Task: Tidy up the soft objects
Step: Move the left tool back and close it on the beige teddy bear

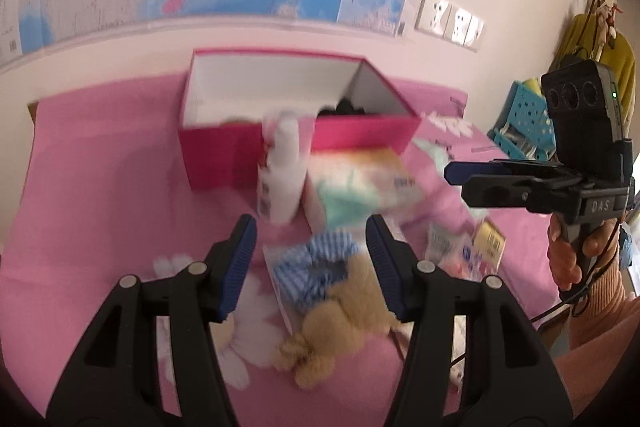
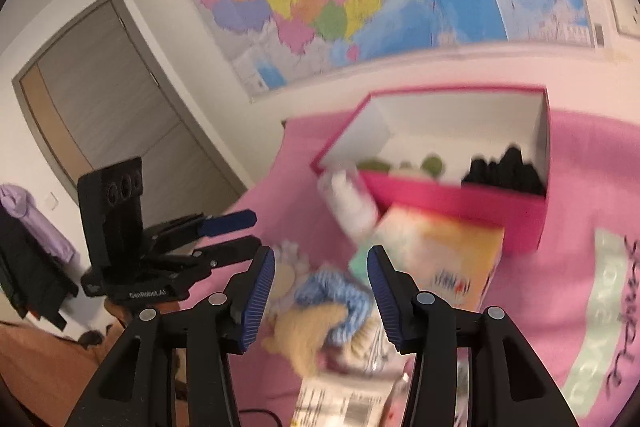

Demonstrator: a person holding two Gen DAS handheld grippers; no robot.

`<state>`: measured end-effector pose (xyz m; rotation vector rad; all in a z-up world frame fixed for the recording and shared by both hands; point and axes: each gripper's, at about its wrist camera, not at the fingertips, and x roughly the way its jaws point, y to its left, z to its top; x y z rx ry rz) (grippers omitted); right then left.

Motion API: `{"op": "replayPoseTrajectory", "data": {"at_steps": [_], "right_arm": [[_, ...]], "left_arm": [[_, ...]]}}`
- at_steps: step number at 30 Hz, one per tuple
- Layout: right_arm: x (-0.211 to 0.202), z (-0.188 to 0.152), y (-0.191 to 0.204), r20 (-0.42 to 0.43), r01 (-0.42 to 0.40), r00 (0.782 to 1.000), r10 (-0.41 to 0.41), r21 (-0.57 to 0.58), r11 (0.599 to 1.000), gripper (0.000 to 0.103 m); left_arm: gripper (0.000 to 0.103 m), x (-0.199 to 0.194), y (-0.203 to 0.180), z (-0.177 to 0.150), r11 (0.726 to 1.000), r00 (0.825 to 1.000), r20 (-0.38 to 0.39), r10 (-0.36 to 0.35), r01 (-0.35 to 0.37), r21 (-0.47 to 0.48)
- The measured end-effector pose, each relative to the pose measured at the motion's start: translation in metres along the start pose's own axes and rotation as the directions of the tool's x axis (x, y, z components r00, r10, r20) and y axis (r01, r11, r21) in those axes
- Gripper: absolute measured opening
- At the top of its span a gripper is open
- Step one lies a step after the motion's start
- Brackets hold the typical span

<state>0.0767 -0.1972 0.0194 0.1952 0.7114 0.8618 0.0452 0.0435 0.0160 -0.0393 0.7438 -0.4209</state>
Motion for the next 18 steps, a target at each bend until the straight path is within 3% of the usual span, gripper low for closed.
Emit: {"op": "replayPoseTrajectory", "data": {"at_steps": [12, 18], "right_arm": [[0.053, -0.051, 0.014, -0.157, 0.012, 0.987, -0.014, -0.014, 1.0, 0.049], [0.067, -0.057, 0.017, -0.172, 0.047, 0.984, -0.053, -0.035, 0.998, 0.049]], "left_arm": [[0.058, 0.019, 0.005, -0.052, 0.998, 0.992, -0.129, -0.001, -0.007, -0.061], [0.058, 0.023, 0.0, -0.066, 0.999, 0.987, -0.162, 0.013, -0.021, -0.047]]}}
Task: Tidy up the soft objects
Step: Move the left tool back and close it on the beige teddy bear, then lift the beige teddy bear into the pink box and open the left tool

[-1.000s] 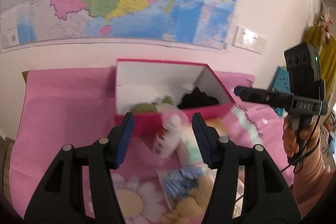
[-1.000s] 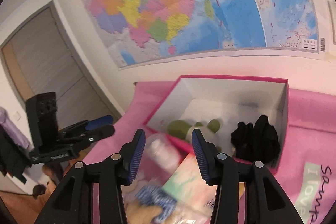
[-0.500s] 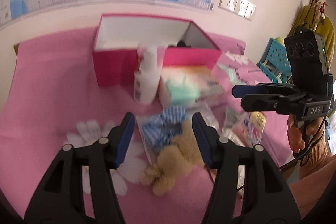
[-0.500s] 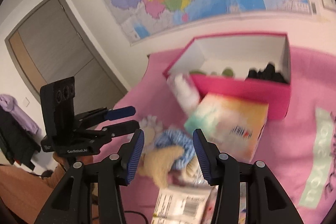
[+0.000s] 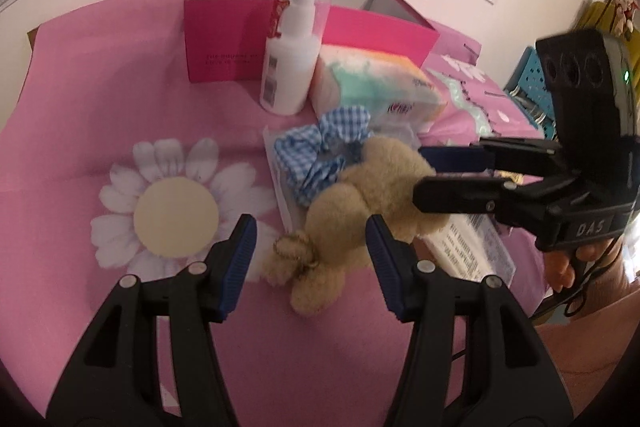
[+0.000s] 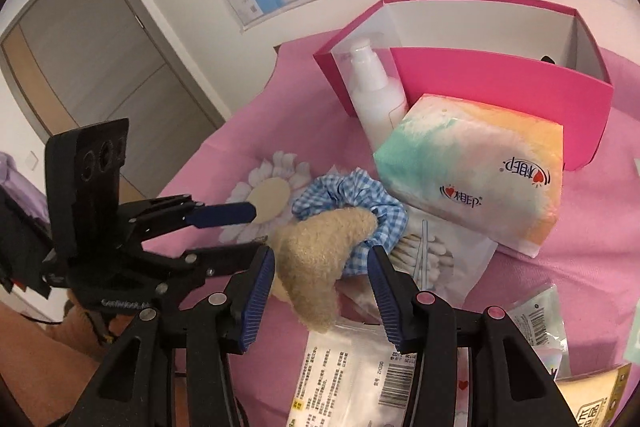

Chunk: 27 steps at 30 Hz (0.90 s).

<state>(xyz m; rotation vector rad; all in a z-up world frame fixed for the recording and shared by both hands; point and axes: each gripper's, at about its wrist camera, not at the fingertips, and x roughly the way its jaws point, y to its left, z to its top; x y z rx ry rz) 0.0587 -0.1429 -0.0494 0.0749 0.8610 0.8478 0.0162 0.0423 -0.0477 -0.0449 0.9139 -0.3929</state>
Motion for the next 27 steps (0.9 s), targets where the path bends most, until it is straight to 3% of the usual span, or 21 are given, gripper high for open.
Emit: {"op": "replayPoseTrajectory", "data": {"at_steps": [9, 13, 17, 27], "right_arm": [[0.008, 0.004, 0.006, 0.013, 0.033, 0.999, -0.033, -0.016, 0.999, 0.049], [0.012, 0.004, 0.008, 0.006, 0.047, 0.999, -0.047, -0.029, 0.998, 0.033], [0.012, 0.002, 0.006, 0.022, 0.053, 0.998, -0.053, -0.036, 0.998, 0.025], [-0.016, -0.001, -0.009, 0.103, -0.053, 0.994, 0.048, 0.046, 0.998, 0.024]], "left_arm": [[0.058, 0.005, -0.013, -0.003, 0.998, 0.999, -0.01, 0.036, -0.035, 0.048], [0.059, 0.007, -0.016, -0.003, 0.997, 0.998, -0.013, 0.058, -0.057, 0.056], [0.058, 0.008, -0.019, -0.003, 0.996, 0.998, -0.016, 0.065, -0.064, 0.065], [0.059, -0.003, -0.03, 0.0, 0.995, 0.999, 0.008, 0.032, -0.032, 0.097]]}}
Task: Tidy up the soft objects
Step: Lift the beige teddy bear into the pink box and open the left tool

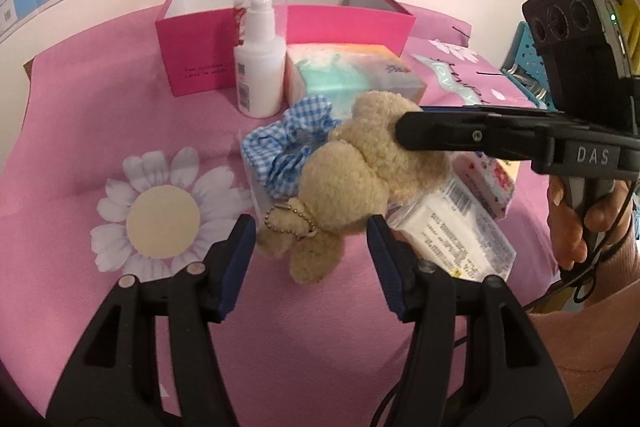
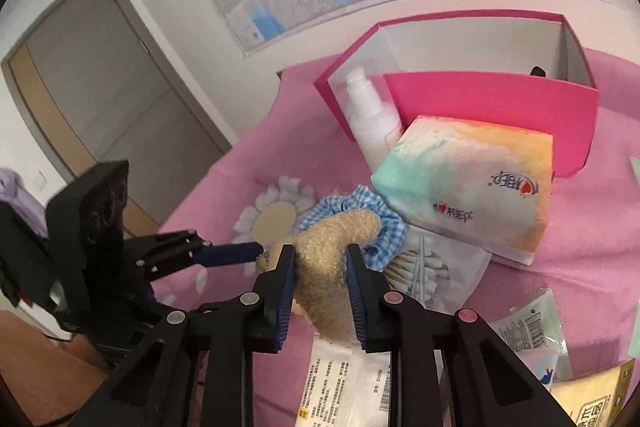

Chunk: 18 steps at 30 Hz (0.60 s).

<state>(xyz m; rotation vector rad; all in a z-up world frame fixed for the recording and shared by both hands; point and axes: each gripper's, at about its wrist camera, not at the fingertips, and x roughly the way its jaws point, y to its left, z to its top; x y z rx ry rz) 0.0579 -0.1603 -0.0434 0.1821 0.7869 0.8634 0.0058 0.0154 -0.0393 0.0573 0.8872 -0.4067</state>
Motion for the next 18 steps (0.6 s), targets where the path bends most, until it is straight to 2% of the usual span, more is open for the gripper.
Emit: {"op": "replayPoseTrajectory", "data": {"at_steps": [8, 13, 18], "right_arm": [[-0.02, 0.001, -0.007, 0.064, -0.044, 0.997, 0.041, 0.045, 0.998, 0.024], [-0.033, 0.006, -0.007, 0.102, -0.048, 0.994, 0.044, 0.041, 0.998, 0.024], [-0.044, 0.011, -0.008, 0.135, -0.042, 0.99, 0.036, 0.038, 0.998, 0.024]], "left_arm": [[0.059, -0.01, -0.017, 0.017, 0.997, 0.996, 0.054, -0.066, 0.064, 0.042], [0.046, -0.012, -0.03, 0.032, 0.993, 0.992, 0.081, -0.095, 0.09, 0.07], [0.046, -0.013, -0.038, 0.046, 0.992, 0.99, 0.099, -0.098, 0.089, 0.089]]}}
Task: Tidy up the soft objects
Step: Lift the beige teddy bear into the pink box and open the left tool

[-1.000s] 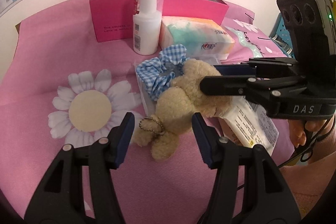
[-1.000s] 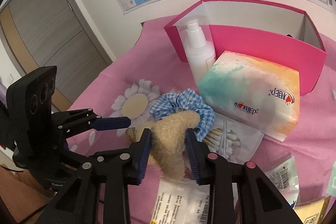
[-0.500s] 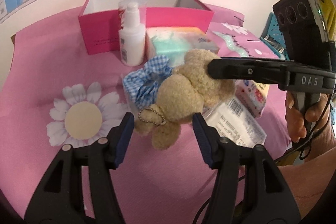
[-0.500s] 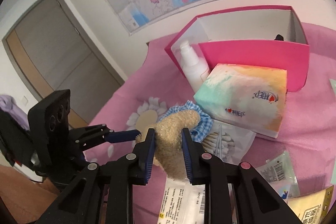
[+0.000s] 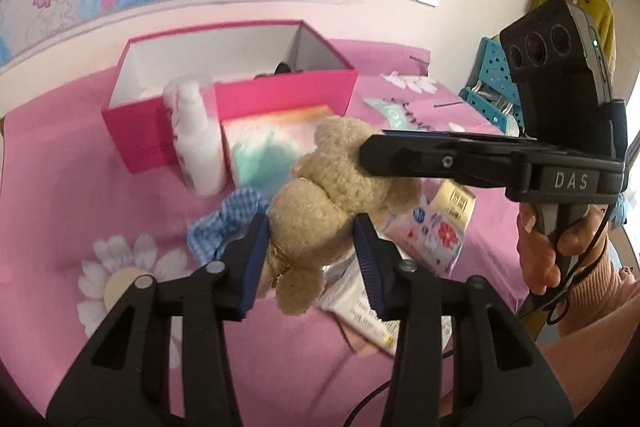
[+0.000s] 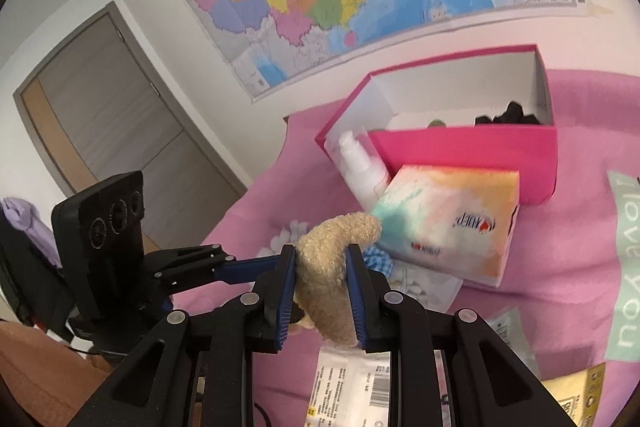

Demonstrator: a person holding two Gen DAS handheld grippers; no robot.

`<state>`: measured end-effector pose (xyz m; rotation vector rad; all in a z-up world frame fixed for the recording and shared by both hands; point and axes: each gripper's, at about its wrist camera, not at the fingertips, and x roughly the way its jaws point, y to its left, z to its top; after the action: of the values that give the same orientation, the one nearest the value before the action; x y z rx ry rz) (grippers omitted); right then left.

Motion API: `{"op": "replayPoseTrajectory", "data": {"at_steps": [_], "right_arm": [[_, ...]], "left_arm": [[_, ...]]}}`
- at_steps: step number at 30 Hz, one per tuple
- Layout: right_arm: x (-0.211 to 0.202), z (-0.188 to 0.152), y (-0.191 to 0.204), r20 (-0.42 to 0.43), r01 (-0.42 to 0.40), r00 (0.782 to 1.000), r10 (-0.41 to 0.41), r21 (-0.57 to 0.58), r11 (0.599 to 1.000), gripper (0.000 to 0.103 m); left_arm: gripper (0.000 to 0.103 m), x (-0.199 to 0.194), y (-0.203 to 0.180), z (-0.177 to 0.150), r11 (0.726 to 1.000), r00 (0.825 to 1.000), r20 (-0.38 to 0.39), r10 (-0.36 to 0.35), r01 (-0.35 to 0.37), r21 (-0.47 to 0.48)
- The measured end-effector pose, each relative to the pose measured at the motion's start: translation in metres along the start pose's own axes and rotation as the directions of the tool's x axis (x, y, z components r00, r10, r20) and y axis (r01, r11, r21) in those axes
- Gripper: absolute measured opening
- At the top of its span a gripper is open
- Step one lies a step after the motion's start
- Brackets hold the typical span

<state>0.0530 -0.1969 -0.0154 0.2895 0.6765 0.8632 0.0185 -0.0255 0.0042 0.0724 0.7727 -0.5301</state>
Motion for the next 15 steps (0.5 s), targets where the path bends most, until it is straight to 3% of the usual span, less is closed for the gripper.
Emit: {"op": "replayPoseTrajectory", "data": {"at_steps": [5, 15], "right_arm": [[-0.013, 0.012, -0.005, 0.05, -0.012, 0.999, 0.011, 0.016, 1.0, 0.023], [-0.024, 0.036, -0.02, 0.117, -0.006, 0.993, 0.002, 0.034, 0.999, 0.023]], "left_arm": [[0.046, -0.001, -0.005, 0.013, 1.0, 0.999, 0.026, -0.02, 0.02, 0.011], [0.045, 0.01, -0.01, 0.047, 0.999, 0.999, 0.054, 0.004, -0.006, 0.041]]}}
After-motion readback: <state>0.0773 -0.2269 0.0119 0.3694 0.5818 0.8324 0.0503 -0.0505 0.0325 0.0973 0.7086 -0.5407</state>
